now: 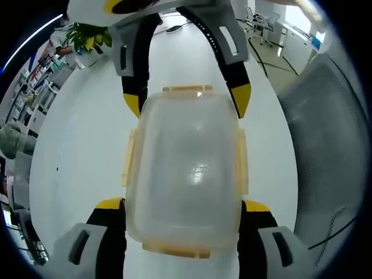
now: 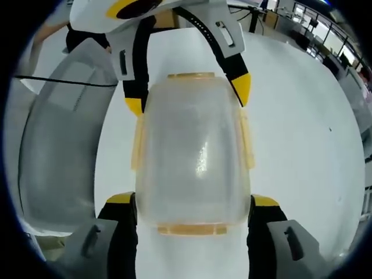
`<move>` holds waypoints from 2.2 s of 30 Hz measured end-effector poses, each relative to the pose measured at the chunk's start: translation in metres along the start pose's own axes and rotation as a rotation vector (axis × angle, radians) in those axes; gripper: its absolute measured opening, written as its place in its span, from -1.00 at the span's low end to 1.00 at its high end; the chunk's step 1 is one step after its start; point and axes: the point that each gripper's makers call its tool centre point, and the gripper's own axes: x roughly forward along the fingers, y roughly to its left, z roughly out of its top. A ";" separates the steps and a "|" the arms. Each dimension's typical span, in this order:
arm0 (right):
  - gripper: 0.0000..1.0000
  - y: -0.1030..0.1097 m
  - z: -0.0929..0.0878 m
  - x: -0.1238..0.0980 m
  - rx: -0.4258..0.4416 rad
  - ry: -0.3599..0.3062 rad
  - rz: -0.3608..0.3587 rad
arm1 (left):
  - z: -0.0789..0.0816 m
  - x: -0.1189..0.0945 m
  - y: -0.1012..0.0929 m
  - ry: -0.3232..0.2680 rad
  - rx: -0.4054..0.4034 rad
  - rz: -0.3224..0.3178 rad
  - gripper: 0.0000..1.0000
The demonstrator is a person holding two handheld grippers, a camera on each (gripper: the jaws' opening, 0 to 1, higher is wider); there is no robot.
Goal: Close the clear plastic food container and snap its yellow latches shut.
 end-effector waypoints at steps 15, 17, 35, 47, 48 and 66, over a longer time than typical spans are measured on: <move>0.50 -0.012 0.001 0.000 -0.021 0.012 0.009 | 0.000 0.004 0.011 -0.019 -0.022 -0.008 0.54; 0.50 -0.016 0.001 0.000 -0.023 0.013 0.011 | 0.000 0.005 0.015 -0.016 -0.022 -0.010 0.54; 0.50 -0.072 0.001 -0.004 -0.018 0.032 0.009 | 0.002 0.017 0.070 -0.002 -0.019 -0.009 0.56; 0.52 -0.100 0.002 -0.003 -0.008 0.030 0.028 | 0.002 0.023 0.097 -0.010 -0.011 -0.010 0.58; 0.52 -0.102 0.002 -0.003 -0.007 0.030 0.030 | 0.002 0.023 0.099 -0.012 -0.009 -0.010 0.58; 0.54 -0.109 0.001 -0.004 0.001 0.023 0.031 | 0.004 0.033 0.110 0.011 -0.008 0.007 0.67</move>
